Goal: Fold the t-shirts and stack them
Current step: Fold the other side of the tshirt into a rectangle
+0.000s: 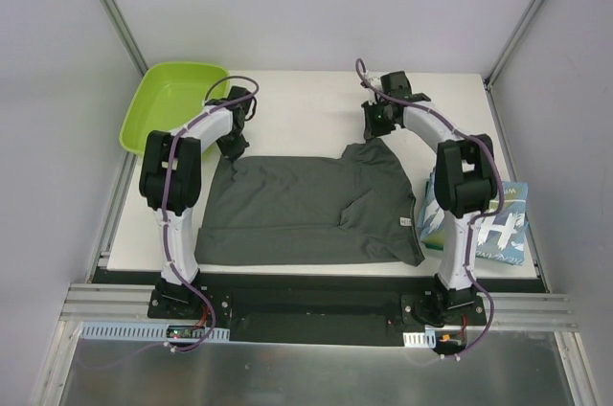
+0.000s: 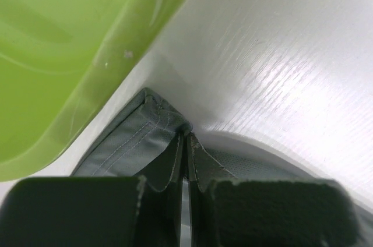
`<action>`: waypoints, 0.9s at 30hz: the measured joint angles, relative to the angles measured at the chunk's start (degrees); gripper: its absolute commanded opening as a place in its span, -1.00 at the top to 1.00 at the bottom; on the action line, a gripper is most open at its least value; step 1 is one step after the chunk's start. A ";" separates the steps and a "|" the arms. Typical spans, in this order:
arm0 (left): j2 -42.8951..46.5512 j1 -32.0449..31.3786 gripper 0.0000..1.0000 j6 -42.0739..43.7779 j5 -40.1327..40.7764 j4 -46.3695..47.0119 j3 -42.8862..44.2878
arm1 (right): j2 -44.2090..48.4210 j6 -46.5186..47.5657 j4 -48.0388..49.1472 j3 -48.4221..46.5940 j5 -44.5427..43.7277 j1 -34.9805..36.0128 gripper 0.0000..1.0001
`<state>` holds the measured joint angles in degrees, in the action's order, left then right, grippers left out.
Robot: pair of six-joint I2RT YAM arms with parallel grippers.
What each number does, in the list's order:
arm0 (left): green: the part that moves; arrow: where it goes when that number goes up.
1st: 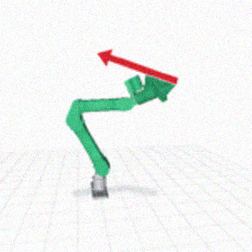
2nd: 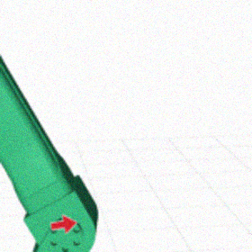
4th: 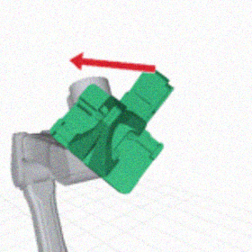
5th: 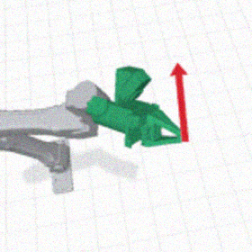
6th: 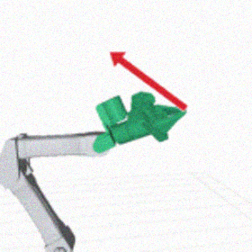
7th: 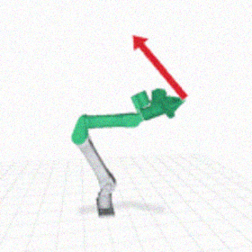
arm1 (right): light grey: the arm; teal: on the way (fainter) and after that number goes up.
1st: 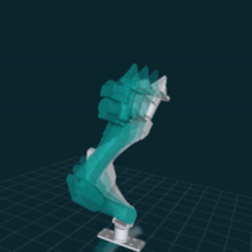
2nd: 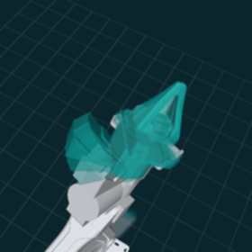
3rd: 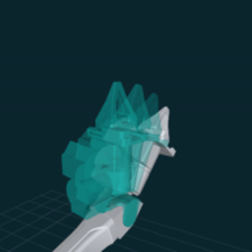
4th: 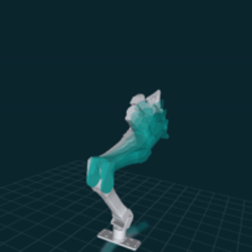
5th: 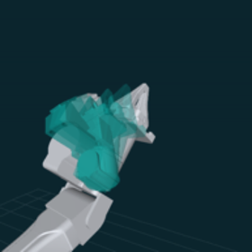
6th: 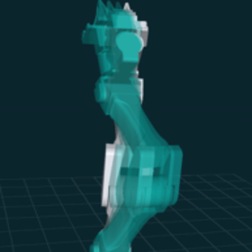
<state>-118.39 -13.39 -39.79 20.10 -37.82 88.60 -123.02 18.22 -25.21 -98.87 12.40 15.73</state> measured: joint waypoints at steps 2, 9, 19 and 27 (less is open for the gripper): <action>0.55 0.00 1.00 0.00 -0.74 -0.04 -0.81 | 3.56 0.22 0.94 4.22 1.73 0.00 0.99; 4.96 -0.15 1.00 -0.07 -2.14 0.11 -5.16 | 14.49 0.55 3.30 13.77 8.98 0.20 0.99; 18.75 -3.17 1.00 -2.21 -0.61 0.22 -16.85 | 30.86 0.46 6.60 32.46 12.17 2.64 0.99; 28.39 -5.05 1.00 -5.77 1.55 0.24 -27.47 | 44.87 0.48 7.08 42.01 12.04 4.74 0.99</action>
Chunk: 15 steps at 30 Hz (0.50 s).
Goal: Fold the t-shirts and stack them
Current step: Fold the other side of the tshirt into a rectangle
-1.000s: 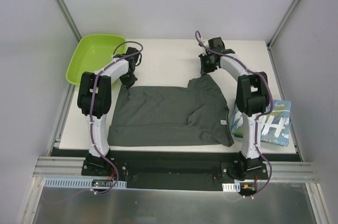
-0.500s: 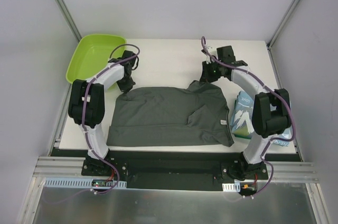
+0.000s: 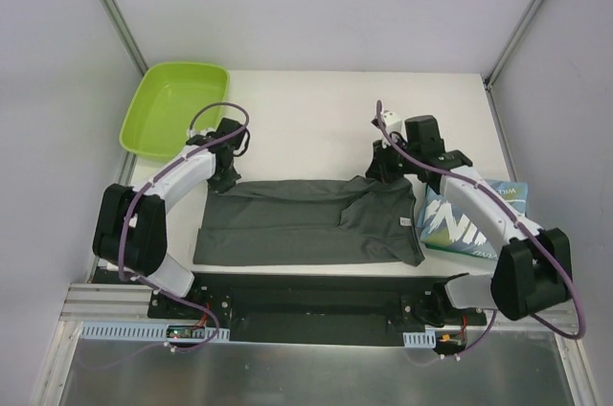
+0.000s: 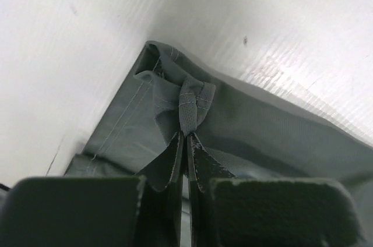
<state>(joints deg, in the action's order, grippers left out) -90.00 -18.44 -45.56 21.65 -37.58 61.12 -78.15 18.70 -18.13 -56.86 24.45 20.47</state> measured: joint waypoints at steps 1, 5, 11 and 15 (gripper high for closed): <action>1.29 -0.04 1.00 -0.50 0.09 -0.22 -1.14 | 1.51 0.02 0.09 0.96 0.00 0.02 0.99; 5.57 -0.92 1.00 -2.14 0.61 -0.42 -4.11 | 6.10 0.04 0.28 4.26 0.04 0.07 0.99; 11.43 -2.58 1.00 -3.98 1.20 -0.22 -7.15 | 9.11 0.22 0.17 6.60 -0.63 0.11 0.99; 14.95 -2.64 1.00 -4.85 1.22 -0.37 -9.64 | 10.82 0.31 -0.04 7.06 -1.77 0.11 0.99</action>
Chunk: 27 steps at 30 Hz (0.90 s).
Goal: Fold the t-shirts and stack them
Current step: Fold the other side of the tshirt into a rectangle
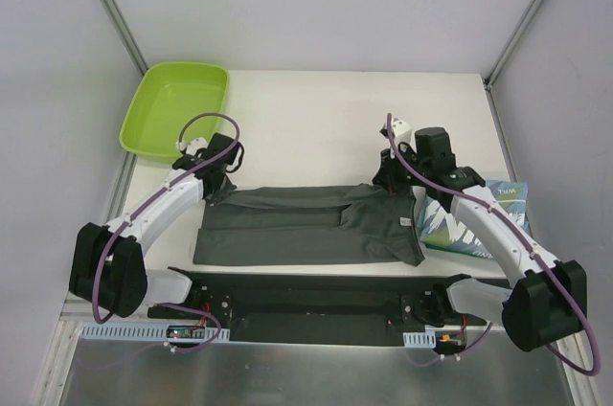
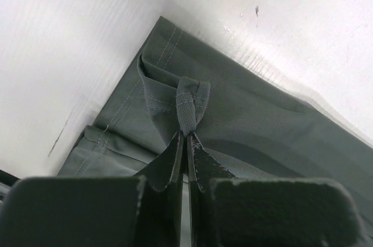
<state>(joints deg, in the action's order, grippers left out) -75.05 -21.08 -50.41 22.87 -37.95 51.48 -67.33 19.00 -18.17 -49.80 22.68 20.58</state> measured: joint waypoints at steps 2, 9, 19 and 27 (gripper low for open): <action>0.94 0.00 1.00 -0.04 -0.02 0.02 -0.72 | 1.05 0.00 -0.04 0.00 -0.42 0.00 0.99; 2.82 -0.37 1.00 0.02 -0.31 0.02 -2.95 | 3.67 -0.04 -0.11 0.55 -0.76 0.00 0.99; 3.61 -1.84 0.80 -1.18 -1.66 0.17 -7.48 | 6.97 -1.55 -0.46 8.96 -0.79 0.00 0.80; 4.42 -1.88 -0.33 -1.11 -3.17 0.07 -12.33 | 10.25 -7.32 -1.18 16.94 -1.31 0.72 0.18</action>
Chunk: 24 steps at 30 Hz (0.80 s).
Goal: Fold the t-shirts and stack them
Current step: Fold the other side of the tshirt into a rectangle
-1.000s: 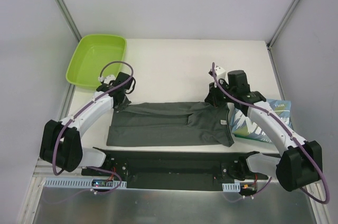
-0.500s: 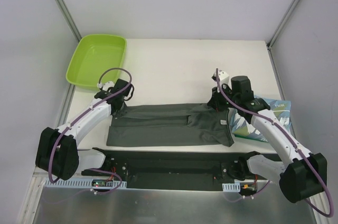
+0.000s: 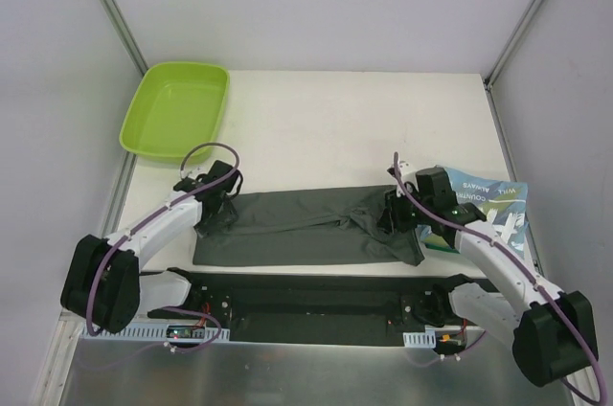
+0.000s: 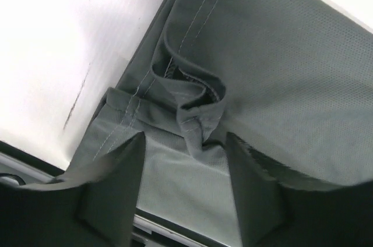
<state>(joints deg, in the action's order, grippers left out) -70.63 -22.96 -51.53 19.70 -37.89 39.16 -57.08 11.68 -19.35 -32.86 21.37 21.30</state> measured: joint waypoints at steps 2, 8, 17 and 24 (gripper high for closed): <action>1.95 0.00 -0.78 0.02 -0.72 -0.39 -1.09 | 2.49 -1.40 -1.62 1.42 -0.74 0.59 -0.04; 14.19 0.00 -0.98 0.28 -3.43 -1.05 -1.55 | 12.68 -5.03 -2.64 2.34 1.70 1.86 -0.93; 9.84 -0.35 -0.98 3.72 -9.46 5.55 2.10 | 2.16 -9.90 4.13 0.04 2.08 1.97 -0.93; -3.63 -0.31 -0.98 5.86 -11.08 10.47 4.33 | -13.66 -11.30 8.61 -3.56 1.49 2.64 -0.93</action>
<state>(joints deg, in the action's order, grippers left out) -74.26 -23.27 -45.67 8.62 -27.42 43.48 -70.74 0.38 -10.74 -36.42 22.85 23.94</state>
